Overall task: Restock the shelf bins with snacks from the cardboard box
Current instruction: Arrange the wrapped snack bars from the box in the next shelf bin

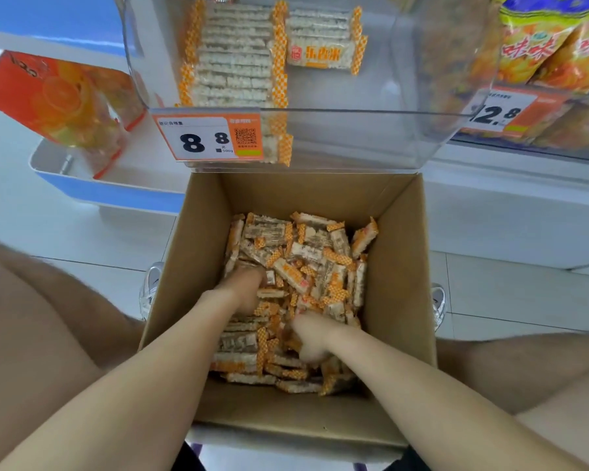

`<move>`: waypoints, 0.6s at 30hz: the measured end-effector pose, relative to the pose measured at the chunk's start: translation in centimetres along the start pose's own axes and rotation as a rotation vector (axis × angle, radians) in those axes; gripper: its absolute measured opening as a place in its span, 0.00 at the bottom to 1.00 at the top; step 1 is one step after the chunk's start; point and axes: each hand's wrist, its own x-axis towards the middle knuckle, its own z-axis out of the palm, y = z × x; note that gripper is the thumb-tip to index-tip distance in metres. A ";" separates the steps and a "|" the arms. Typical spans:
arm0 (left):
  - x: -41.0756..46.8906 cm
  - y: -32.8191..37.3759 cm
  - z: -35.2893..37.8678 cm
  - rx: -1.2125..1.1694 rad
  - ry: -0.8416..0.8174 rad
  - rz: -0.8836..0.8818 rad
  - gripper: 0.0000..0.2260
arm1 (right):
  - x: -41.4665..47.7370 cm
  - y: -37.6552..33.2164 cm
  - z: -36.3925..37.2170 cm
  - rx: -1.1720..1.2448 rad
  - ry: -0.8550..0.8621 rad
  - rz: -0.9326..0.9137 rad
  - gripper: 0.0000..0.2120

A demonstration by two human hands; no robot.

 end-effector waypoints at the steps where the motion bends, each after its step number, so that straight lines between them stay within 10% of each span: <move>1: 0.0 -0.2 0.0 -0.045 0.006 0.003 0.16 | -0.1 0.0 0.2 0.030 0.037 0.012 0.16; 5: -0.3 -0.2 -0.7 -0.267 0.059 -0.032 0.10 | 0.3 0.5 0.5 0.173 0.302 0.017 0.11; 10: -1.0 0.2 -2.9 -0.591 0.164 -0.081 0.11 | -1.2 1.7 -2.7 0.656 0.640 0.128 0.27; 18: -4.1 1.4 -5.1 -0.877 0.135 0.003 0.10 | -5.3 2.7 -6.9 1.122 0.887 0.207 0.18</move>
